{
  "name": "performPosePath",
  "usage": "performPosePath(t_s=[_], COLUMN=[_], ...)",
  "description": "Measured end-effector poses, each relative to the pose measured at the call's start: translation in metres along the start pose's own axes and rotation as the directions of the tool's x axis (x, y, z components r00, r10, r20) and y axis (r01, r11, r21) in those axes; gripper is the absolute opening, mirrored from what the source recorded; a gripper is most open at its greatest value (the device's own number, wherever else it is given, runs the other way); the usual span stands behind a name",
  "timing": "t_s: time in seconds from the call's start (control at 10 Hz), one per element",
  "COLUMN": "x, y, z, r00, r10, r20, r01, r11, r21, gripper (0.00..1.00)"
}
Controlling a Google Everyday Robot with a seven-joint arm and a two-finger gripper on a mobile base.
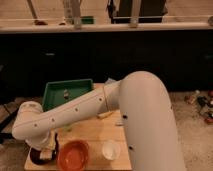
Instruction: Wipe purple bowl with eraser
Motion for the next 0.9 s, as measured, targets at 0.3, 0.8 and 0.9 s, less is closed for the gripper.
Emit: performPosePath(t_s=[0.3, 0.8, 0.9], x=[0.004, -0.005, -0.009], y=[-0.008, -0.037, -0.041], z=[-0.010, -0.010, -0.009], r00=[1.000, 0.997, 0.997], r10=[-0.011, -0.069, -0.082], r20=[-0.024, -0.016, -0.010], r01=[0.011, 0.069, 0.082], r11=[1.000, 0.998, 0.997], r21=[-0.007, 0.011, 0.014], gripper=[0.00, 0.00, 0.00])
